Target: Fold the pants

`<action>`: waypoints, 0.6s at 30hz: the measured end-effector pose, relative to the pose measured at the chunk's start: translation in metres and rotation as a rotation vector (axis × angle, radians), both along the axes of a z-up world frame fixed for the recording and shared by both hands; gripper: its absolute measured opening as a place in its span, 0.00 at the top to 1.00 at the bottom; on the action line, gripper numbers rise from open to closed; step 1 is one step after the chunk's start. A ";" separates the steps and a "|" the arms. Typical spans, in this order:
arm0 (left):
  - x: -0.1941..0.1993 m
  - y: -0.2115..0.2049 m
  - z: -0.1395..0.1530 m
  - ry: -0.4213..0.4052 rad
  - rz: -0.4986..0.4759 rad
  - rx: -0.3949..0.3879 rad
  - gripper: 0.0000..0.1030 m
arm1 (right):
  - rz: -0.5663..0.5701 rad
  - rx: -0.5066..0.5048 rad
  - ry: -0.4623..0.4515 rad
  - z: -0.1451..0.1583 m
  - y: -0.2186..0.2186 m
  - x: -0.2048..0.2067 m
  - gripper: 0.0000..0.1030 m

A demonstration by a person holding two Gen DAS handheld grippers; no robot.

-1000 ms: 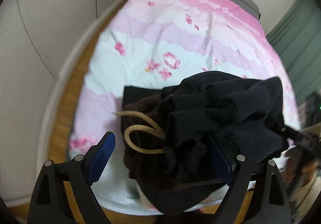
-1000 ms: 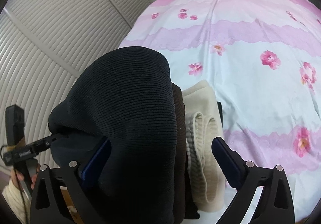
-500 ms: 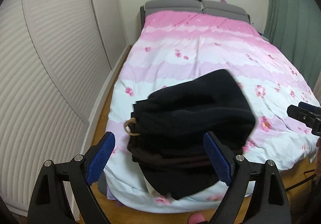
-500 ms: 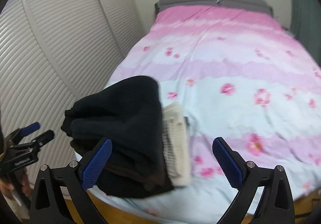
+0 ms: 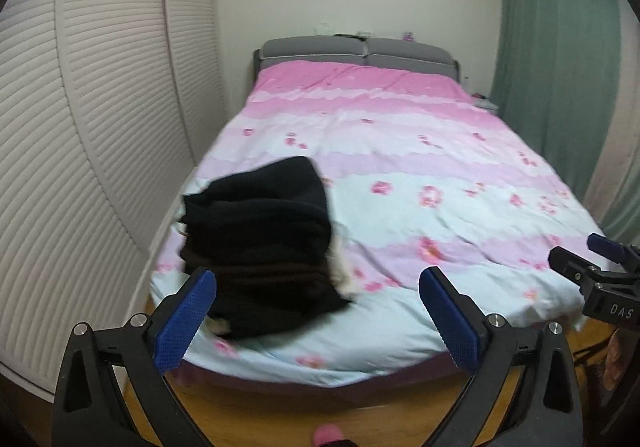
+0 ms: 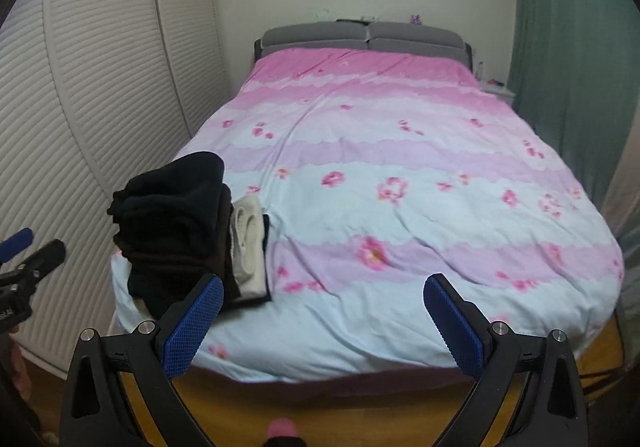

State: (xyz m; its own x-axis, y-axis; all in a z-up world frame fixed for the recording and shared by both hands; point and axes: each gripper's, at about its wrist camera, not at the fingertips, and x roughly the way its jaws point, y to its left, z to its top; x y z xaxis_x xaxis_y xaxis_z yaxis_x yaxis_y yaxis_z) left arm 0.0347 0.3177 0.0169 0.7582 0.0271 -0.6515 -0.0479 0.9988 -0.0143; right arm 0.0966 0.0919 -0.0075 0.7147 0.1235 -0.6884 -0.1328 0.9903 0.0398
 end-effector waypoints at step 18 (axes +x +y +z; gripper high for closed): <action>-0.124 -0.171 0.039 -0.108 -0.077 -0.015 0.00 | -0.003 0.006 -0.099 0.041 -0.148 -0.156 0.02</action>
